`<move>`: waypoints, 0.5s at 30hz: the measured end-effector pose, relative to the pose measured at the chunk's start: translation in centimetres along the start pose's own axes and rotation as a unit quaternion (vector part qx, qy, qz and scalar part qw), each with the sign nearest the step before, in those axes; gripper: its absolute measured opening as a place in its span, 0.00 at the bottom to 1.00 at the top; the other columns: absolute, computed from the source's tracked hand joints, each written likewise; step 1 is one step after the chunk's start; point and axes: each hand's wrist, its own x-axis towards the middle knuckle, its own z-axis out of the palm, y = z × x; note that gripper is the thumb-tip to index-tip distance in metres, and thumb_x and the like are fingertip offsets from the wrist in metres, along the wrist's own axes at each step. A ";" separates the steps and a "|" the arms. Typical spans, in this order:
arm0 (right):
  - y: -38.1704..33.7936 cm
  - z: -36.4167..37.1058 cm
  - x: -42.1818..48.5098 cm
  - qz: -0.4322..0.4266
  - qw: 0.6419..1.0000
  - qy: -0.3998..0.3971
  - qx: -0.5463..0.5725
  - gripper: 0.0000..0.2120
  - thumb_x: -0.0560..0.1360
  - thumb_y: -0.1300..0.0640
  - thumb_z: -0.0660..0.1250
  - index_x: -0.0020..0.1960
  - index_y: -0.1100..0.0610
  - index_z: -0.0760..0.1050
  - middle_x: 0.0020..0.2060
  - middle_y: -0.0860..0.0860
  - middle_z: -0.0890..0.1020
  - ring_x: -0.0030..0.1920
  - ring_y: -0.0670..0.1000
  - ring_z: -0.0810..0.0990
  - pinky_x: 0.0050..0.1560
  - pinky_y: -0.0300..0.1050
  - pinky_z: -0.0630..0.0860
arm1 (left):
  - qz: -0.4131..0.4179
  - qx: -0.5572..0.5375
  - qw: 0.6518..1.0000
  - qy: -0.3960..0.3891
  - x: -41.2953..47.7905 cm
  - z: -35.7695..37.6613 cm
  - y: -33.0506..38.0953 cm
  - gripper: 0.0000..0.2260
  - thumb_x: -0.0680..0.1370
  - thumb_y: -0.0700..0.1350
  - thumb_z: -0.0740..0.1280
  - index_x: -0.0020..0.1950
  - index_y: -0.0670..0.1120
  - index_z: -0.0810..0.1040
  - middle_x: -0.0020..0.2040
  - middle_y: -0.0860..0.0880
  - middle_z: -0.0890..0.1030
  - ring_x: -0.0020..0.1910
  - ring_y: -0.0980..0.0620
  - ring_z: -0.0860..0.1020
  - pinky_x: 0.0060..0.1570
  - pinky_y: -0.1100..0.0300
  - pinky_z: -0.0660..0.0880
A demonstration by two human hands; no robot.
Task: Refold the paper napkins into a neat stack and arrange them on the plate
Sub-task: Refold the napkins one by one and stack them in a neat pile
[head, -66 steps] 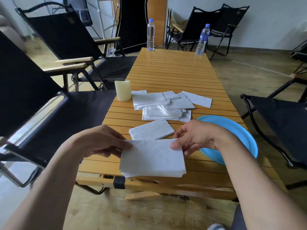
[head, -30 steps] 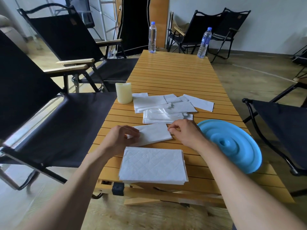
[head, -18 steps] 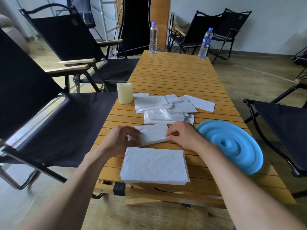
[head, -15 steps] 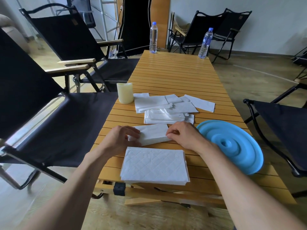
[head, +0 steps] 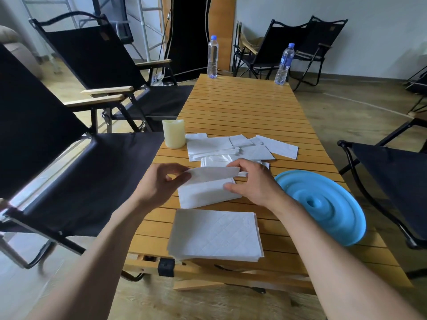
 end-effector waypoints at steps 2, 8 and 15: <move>-0.8 -0.3 0.1 0.007 0.998 0.022 0.066 0.07 0.72 0.56 0.76 0.48 0.51 0.81 0.40 0.42 0.83 0.39 0.37 0.78 0.43 0.39 0.71 | -0.011 -0.069 0.998 0.003 0.1 -1.2 1.1 0.05 0.78 0.46 0.72 0.51 0.48 0.86 0.44 0.56 0.87 0.42 0.66 0.82 0.41 0.73 0.74; -3.0 -4.0 -1.4 0.150 0.950 -0.106 0.253 0.03 0.73 0.60 0.75 0.44 0.54 0.83 0.38 0.51 0.84 0.35 0.47 0.80 0.34 0.35 0.76 | -0.157 -0.246 0.956 -0.023 -0.7 -3.9 3.2 0.10 0.72 0.51 0.73 0.49 0.48 0.86 0.43 0.50 0.87 0.42 0.55 0.84 0.39 0.65 0.80; -4.2 -6.6 -4.6 0.214 0.921 -0.265 0.187 0.06 0.70 0.58 0.78 0.44 0.56 0.83 0.37 0.52 0.86 0.36 0.47 0.85 0.30 0.34 0.73 | -0.278 -0.133 0.930 -0.201 -2.5 -5.6 3.4 0.20 0.58 0.56 0.78 0.47 0.49 0.88 0.43 0.47 0.88 0.36 0.56 0.84 0.35 0.62 0.77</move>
